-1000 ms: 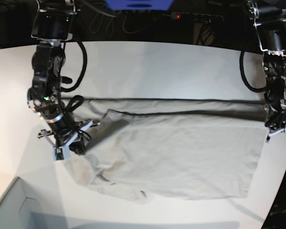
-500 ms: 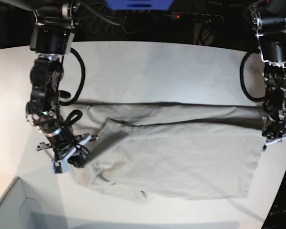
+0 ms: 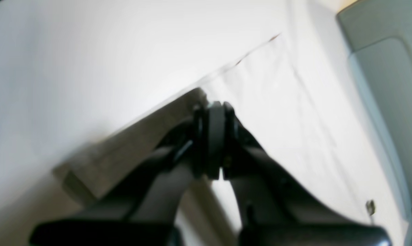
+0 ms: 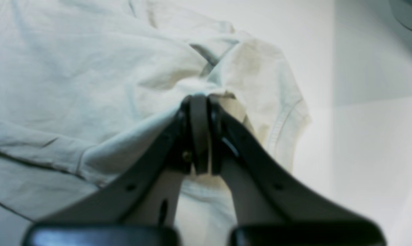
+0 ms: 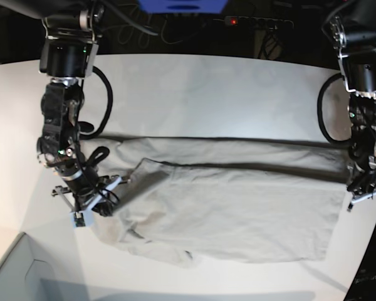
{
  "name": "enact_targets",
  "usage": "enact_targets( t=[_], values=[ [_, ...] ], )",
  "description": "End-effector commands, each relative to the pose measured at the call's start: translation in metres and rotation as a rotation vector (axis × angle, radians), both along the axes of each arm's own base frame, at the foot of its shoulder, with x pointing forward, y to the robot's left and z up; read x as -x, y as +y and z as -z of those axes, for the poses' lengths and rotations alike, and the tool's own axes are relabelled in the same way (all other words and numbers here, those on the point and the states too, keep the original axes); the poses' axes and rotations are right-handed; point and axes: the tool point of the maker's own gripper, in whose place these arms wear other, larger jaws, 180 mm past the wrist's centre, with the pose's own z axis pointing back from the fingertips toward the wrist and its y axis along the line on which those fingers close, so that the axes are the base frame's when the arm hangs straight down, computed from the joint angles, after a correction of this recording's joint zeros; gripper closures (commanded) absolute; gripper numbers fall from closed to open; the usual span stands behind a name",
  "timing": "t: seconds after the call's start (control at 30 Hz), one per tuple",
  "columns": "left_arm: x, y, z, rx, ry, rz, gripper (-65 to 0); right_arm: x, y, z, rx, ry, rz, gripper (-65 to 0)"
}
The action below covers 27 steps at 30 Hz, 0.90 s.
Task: Layout the t-shirt on the table in an organized manner, then fold the t-shirt properly
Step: 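Fold the held shirt edge over the body toward the hem with both grippers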
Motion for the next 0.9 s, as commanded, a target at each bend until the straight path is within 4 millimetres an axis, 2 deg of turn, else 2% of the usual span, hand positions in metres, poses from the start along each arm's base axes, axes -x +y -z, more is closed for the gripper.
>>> enact_targets(
  t=[0.0, 0.07, 0.2, 0.33, 0.5, 0.57, 0.63, 0.7, 0.8, 0.87],
  values=[
    [-0.007, 0.011, -0.017, -0.029, -0.037, -0.012, -0.1, -0.011, 0.002, -0.021, -0.008, -0.069, -0.009, -1.5],
    [-0.011, 0.011, -0.02, -0.025, -0.044, -0.013, -1.0, -0.01, 0.002, -0.019, 0.011, -0.062, -0.024, -6.9],
    [-0.014, 0.003, -0.013, 0.022, -0.007, 0.019, -10.0, -0.007, 0.007, -0.015, 0.036, -0.037, -0.051, -17.6],
    [-0.014, 0.003, -0.013, 0.022, -0.006, 0.02, -20.1, -0.008, 0.003, -0.016, 0.038, -0.039, -0.043, -21.3],
    [-0.014, -0.006, -0.02, 0.038, -0.013, 0.057, -34.9, 0.013, -0.009, 0.008, 0.066, 0.02, -0.04, -23.8],
    [-0.007, -0.009, -0.018, 0.027, -0.009, 0.073, -39.5, 0.025, -0.013, 0.02, 0.074, 0.052, -0.037, -25.3],
    [0.002, -0.011, -0.014, 0.018, 0.001, 0.08, -41.0, 0.039, -0.013, 0.034, 0.073, 0.088, -0.038, -26.3],
    [0.014, -0.011, -0.001, 0.017, 0.034, 0.081, -40.9, 0.052, -0.014, 0.046, 0.072, 0.118, -0.038, -26.7],
    [0.036, -0.007, 0.026, 0.029, 0.104, 0.065, -41.0, 0.067, -0.031, 0.058, 0.067, 0.151, 0.01, -26.7],
    [0.053, 0.003, 0.038, 0.037, 0.135, 0.032, -41.0, 0.076, -0.041, 0.064, 0.063, 0.17, 0.04, -26.7]
  ],
)
